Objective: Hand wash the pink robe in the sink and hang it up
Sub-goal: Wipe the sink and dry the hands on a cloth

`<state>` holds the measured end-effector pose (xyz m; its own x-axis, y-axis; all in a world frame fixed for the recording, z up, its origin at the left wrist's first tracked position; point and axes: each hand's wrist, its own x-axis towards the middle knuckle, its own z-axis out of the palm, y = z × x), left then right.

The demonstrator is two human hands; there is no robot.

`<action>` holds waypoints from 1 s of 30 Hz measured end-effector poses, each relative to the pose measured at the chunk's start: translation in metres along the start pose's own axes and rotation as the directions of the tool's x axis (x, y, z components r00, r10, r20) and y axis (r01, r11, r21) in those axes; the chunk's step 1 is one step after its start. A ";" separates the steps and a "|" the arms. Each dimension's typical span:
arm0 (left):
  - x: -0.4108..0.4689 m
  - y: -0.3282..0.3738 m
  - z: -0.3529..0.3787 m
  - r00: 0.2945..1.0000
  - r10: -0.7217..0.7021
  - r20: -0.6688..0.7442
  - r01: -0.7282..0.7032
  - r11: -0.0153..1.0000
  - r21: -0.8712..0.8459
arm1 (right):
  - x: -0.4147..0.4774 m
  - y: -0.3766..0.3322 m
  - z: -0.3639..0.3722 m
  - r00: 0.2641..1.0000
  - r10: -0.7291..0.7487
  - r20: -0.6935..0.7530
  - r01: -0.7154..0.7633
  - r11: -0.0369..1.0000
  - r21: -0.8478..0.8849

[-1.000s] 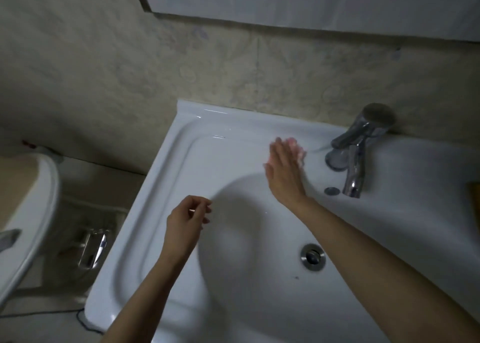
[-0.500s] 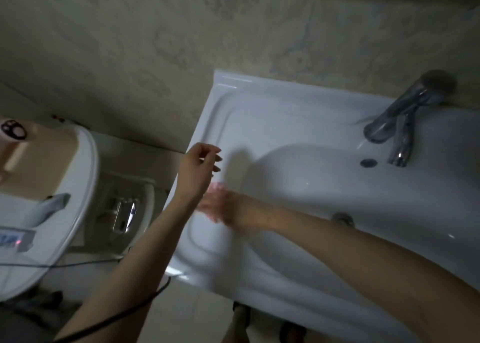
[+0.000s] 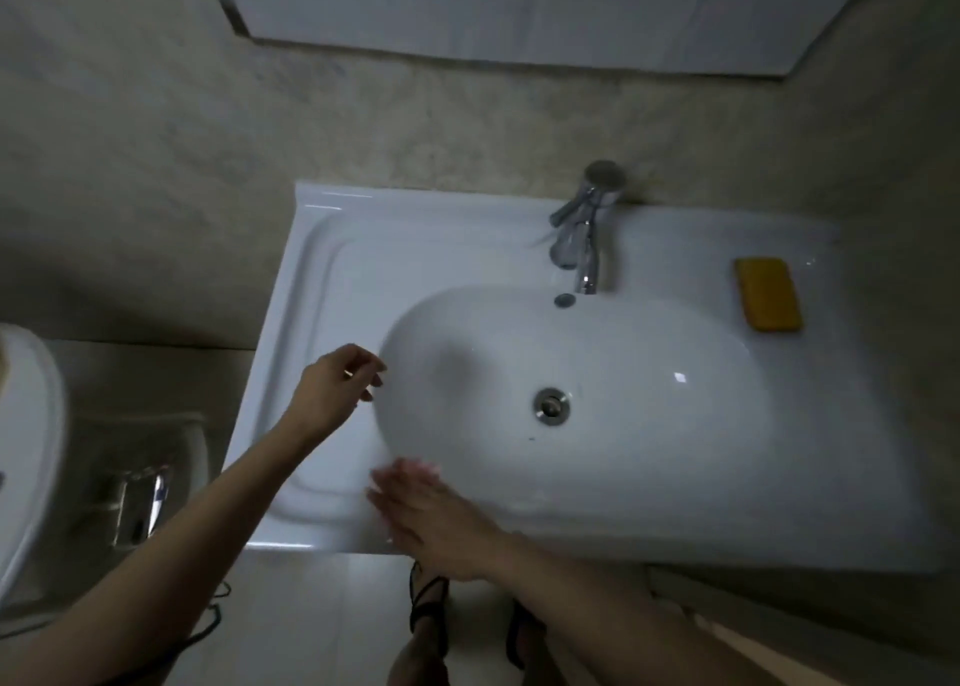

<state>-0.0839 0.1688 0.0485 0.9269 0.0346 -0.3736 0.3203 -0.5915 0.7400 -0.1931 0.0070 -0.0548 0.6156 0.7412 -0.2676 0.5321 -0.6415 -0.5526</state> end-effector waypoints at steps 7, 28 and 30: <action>0.000 0.043 0.056 0.938 0.108 0.330 -0.171 0.971 0.166 | -0.200 0.115 -0.072 0.681 0.721 0.126 -0.732 0.672 0.113; -0.050 0.229 0.107 0.673 0.256 0.694 0.322 0.743 -0.586 | -0.153 0.033 -0.259 0.602 0.627 -0.493 0.002 0.617 0.787; -0.047 0.235 0.091 0.588 0.269 0.763 0.308 0.798 -0.518 | -0.163 0.037 -0.273 0.740 0.527 -0.418 0.136 0.491 0.860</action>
<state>-0.0701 -0.0450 0.1891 0.4817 -0.7534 -0.4476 0.6420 -0.0443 0.7654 -0.1153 -0.1914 0.1841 0.9789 0.1278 -0.1592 -0.1548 -0.0437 -0.9870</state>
